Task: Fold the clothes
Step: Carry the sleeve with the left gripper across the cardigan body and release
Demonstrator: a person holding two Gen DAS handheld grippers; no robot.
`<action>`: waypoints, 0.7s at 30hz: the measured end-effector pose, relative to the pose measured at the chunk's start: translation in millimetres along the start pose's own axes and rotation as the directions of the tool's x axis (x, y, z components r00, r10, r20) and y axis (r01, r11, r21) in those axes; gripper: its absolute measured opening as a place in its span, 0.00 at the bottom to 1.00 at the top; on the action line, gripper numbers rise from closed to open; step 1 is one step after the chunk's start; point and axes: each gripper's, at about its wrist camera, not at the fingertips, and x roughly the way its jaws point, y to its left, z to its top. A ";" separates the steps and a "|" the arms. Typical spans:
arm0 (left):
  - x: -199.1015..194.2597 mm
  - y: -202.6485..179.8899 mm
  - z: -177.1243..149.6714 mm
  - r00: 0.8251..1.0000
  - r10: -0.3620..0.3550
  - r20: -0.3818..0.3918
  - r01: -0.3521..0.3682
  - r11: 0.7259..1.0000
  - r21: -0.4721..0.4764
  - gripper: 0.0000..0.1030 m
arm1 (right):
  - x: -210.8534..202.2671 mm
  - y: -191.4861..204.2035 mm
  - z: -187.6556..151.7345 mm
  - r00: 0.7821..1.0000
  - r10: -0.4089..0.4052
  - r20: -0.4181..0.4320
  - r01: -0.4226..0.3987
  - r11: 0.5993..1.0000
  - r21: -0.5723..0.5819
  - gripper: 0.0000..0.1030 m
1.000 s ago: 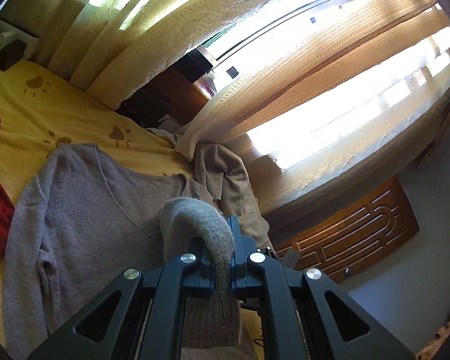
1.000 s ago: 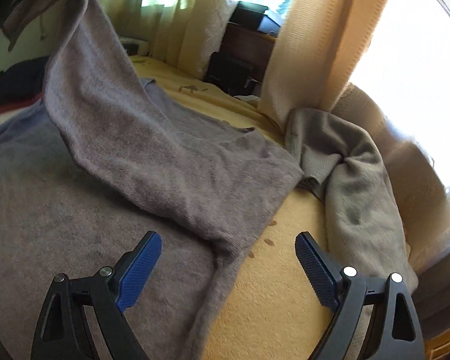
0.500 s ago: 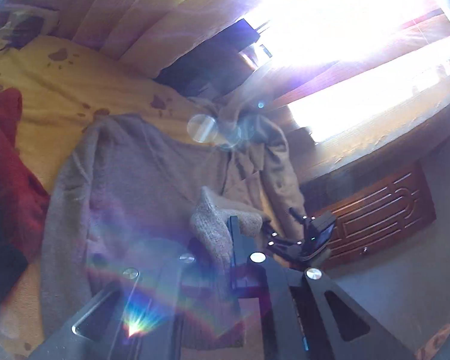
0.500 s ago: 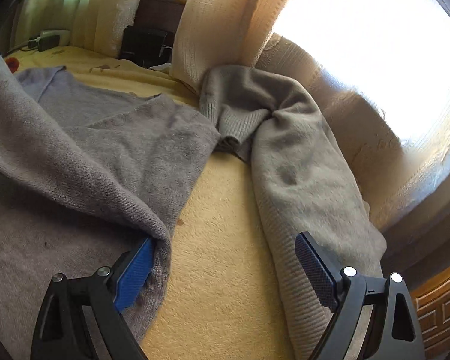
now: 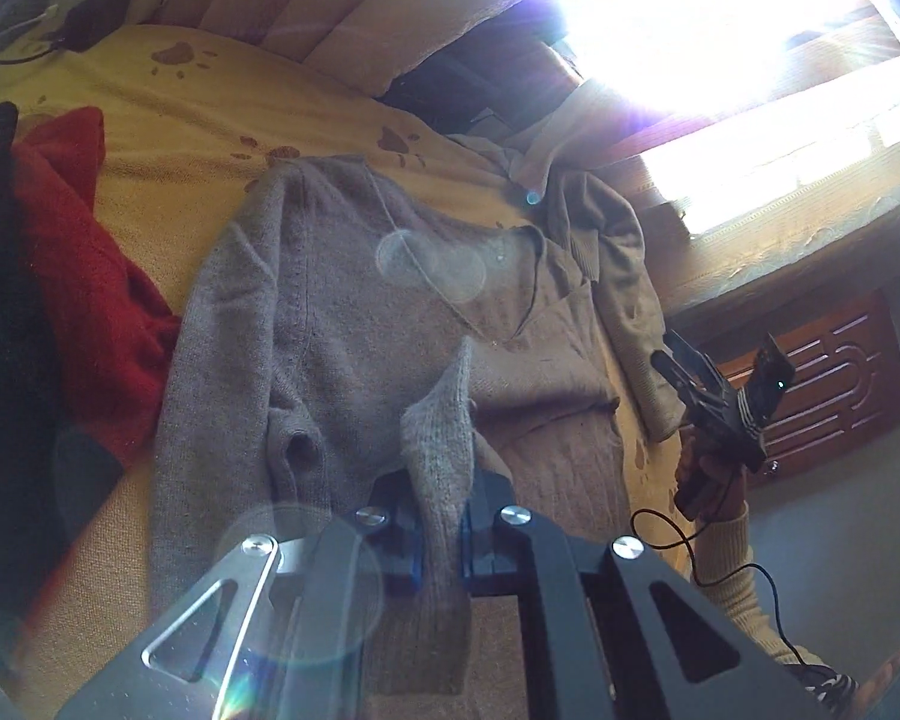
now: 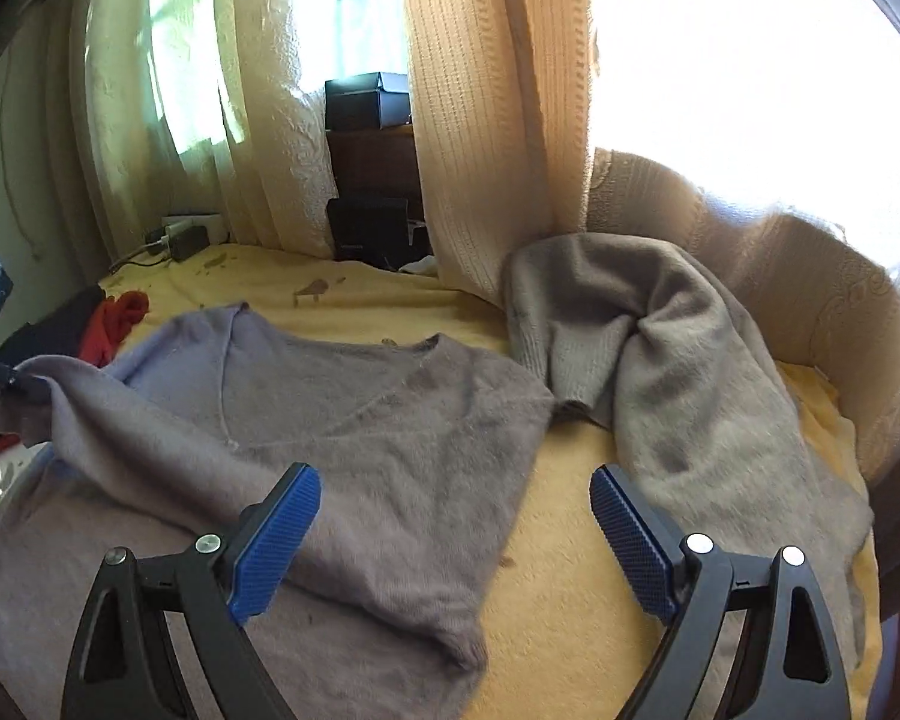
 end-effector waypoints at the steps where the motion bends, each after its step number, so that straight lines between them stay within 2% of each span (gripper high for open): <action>1: -1.1 -1.8 0.7 1.000 0.000 0.002 0.000 1.000 0.007 0.08 | 16.9 0.1 4.7 1.000 -0.006 -0.021 0.006 1.000 -0.005 0.90; 4: -4.9 -5.0 4.0 1.000 0.002 0.012 -0.003 1.000 0.021 0.08 | 69.3 -0.2 10.0 0.994 -0.012 -0.110 0.010 1.000 -0.021 0.89; 6: -7.5 -6.2 7.2 1.000 0.006 0.019 -0.006 1.000 0.029 0.08 | 91.3 -0.8 6.4 0.988 -0.013 -0.155 0.009 1.000 -0.026 0.76; 7: -8.8 -6.8 8.8 1.000 0.007 0.023 -0.008 0.999 0.034 0.08 | 98.9 -1.3 4.0 0.986 -0.012 -0.168 0.008 1.000 -0.024 0.67; 9: -8.7 -4.9 15.5 1.000 0.014 0.024 -0.015 0.999 0.039 0.08 | 103.9 -4.4 3.2 0.984 -0.031 -0.174 0.029 0.999 -0.015 0.40; 10: -8.4 -3.6 19.2 1.000 0.017 0.025 -0.018 0.999 0.042 0.08 | 103.2 -8.2 4.1 0.984 -0.057 -0.167 0.057 0.998 -0.006 0.12; 14: 1.4 3.6 35.6 0.998 0.061 -0.005 -0.060 0.994 0.089 0.11 | 108.1 -20.9 4.5 0.983 -0.079 -0.163 0.087 0.995 0.040 0.12; 15: 6.2 9.7 40.3 0.996 0.092 -0.022 -0.089 0.992 0.093 0.12 | 108.6 -18.8 5.2 0.983 -0.096 -0.159 0.103 0.994 0.032 0.12; 17: 16.5 28.1 49.8 0.984 0.164 -0.063 -0.159 0.984 0.077 0.19 | 110.4 -14.4 5.5 0.980 -0.127 -0.151 0.131 0.991 0.019 0.12; 19: 21.1 51.1 57.6 0.968 0.235 -0.086 -0.232 0.972 0.035 0.21 | 112.6 -16.9 8.2 0.981 -0.122 -0.150 0.126 0.992 0.014 0.13; 21: 17.1 68.0 63.3 0.953 0.291 -0.078 -0.292 0.956 0.007 0.22 | 110.0 -20.6 9.2 0.982 -0.129 -0.142 0.134 0.991 0.025 0.21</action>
